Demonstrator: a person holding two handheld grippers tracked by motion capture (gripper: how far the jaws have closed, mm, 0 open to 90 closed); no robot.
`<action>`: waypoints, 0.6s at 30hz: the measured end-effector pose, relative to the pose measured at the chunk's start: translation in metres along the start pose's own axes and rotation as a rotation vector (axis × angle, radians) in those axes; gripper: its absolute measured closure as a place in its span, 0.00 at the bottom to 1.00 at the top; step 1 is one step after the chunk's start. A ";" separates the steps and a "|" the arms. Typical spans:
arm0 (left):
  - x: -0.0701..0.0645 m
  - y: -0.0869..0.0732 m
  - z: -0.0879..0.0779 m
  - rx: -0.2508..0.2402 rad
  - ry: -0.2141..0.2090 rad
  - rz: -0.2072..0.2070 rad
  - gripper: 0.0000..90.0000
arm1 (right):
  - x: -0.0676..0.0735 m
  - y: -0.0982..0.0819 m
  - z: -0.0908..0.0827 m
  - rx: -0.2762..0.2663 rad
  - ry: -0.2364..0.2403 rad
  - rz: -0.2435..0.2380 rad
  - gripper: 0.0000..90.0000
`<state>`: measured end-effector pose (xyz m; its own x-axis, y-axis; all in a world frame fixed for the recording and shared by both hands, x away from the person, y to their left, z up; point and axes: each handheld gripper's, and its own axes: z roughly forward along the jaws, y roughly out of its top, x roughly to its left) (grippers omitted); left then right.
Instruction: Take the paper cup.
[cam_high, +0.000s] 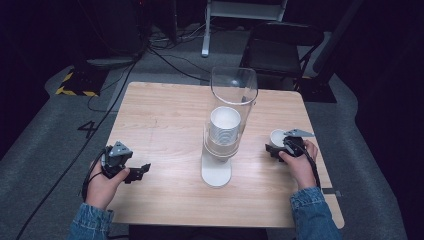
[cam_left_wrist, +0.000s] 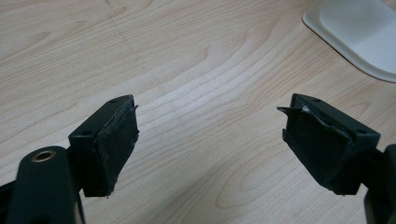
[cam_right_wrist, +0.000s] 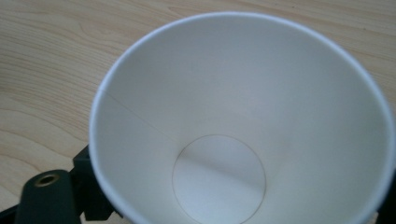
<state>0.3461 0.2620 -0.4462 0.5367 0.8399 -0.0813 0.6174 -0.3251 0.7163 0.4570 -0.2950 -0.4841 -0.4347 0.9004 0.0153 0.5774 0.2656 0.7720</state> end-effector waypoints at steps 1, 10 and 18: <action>0.000 0.000 0.001 -0.002 -0.001 0.000 0.20 | 0.000 0.000 -0.002 -0.004 0.003 0.006 0.18; -0.001 0.004 0.005 0.004 -0.009 0.007 0.20 | -0.003 -0.006 -0.020 -0.028 -0.004 0.015 0.18; -0.004 0.006 0.004 0.001 -0.019 0.017 0.20 | -0.004 -0.012 -0.052 -0.051 0.014 -0.006 0.18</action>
<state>0.3503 0.2552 -0.4443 0.5579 0.8259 -0.0819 0.6085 -0.3400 0.7171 0.4157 -0.3194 -0.4608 -0.4483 0.8937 0.0191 0.5388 0.2531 0.8036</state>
